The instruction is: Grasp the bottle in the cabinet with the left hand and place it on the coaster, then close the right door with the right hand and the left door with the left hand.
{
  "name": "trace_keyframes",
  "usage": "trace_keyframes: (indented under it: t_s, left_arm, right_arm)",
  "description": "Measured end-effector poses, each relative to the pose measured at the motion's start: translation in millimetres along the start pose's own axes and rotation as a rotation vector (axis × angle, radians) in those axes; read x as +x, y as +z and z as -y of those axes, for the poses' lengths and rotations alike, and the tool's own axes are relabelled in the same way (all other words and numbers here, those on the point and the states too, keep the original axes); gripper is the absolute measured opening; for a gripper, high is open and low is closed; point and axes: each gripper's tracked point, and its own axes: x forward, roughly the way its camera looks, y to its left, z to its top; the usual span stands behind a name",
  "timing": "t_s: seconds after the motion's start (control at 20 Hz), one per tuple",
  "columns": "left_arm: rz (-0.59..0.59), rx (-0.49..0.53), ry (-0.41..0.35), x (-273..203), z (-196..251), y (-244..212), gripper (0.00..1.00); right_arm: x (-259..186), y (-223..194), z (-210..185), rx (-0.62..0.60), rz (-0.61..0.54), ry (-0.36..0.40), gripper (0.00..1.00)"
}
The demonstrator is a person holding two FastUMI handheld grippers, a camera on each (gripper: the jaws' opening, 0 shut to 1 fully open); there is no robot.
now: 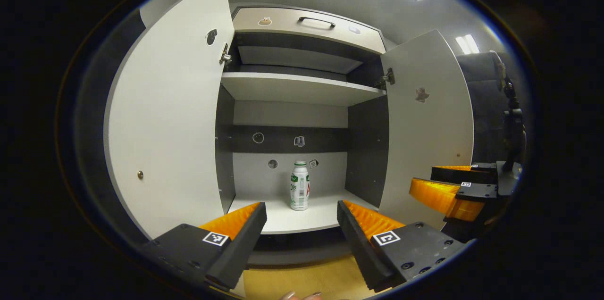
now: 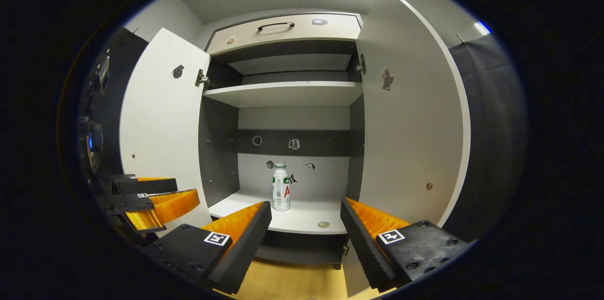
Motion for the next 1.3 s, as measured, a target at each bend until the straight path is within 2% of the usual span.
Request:
trace_keyframes:
  t_s: [0.3,0.75,1.0,1.3]
  left_arm:
    - [0.001,-0.004,-0.018,2.5,-3.6,-1.6,0.95]
    - [-0.015,-0.013,-0.090,6.9,-4.2,-12.2,0.95]
    - [-0.010,-0.007,-0.090,34.1,-5.8,-11.4,0.95]
    - [0.020,0.029,-0.089,102.2,2.5,-4.8,0.95]
  right_arm:
    - [-2.8,0.4,-1.7,-0.010,0.007,-0.025,0.98]
    - [-11.9,-9.2,-11.2,-0.014,0.006,-0.058,0.97]
    - [5.1,-9.5,-14.8,-0.038,0.026,-0.014,0.98]
    - [43.7,-4.1,-10.8,-0.030,0.068,0.080,0.98]
